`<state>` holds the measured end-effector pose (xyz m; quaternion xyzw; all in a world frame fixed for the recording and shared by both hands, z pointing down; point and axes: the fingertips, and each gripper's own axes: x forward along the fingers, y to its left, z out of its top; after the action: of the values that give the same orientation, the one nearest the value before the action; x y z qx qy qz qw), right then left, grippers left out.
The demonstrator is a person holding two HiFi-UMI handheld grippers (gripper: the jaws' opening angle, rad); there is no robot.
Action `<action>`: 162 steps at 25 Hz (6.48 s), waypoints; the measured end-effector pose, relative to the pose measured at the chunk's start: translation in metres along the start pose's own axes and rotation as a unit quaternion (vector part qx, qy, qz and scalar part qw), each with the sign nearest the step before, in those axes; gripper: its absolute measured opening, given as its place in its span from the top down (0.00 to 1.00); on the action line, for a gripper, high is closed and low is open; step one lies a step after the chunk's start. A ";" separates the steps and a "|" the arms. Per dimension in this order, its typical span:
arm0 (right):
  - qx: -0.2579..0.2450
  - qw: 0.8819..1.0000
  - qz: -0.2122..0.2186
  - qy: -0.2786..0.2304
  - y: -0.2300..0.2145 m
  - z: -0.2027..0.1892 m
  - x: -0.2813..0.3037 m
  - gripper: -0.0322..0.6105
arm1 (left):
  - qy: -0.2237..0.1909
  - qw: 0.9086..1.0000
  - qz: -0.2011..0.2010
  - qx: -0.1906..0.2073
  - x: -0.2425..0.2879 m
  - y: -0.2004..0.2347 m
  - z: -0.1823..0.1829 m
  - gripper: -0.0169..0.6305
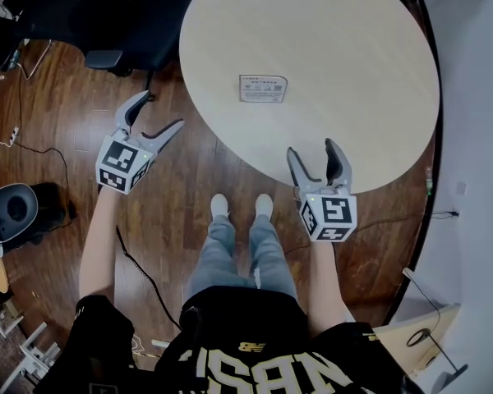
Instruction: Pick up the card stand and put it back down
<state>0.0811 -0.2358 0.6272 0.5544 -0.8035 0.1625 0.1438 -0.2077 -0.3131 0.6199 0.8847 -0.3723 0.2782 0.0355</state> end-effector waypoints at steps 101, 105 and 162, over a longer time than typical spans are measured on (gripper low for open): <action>-0.048 0.974 -0.068 -0.212 0.065 0.254 -0.124 0.39 | -0.260 0.942 0.199 -0.077 -0.165 -0.071 0.248 0.95; -0.052 0.974 -0.069 -0.211 0.064 0.256 -0.122 0.39 | -0.255 0.942 0.202 -0.083 -0.161 -0.066 0.246 0.95; -0.006 0.944 -0.235 -0.231 -0.095 0.230 -0.213 0.39 | -0.217 0.928 -0.119 0.280 -0.026 -0.055 0.443 0.95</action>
<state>0.2318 -0.1844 0.3414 0.7491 -0.6622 -0.0140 -0.0083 0.0210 -0.3762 0.2413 0.9352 -0.1704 0.1658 -0.2624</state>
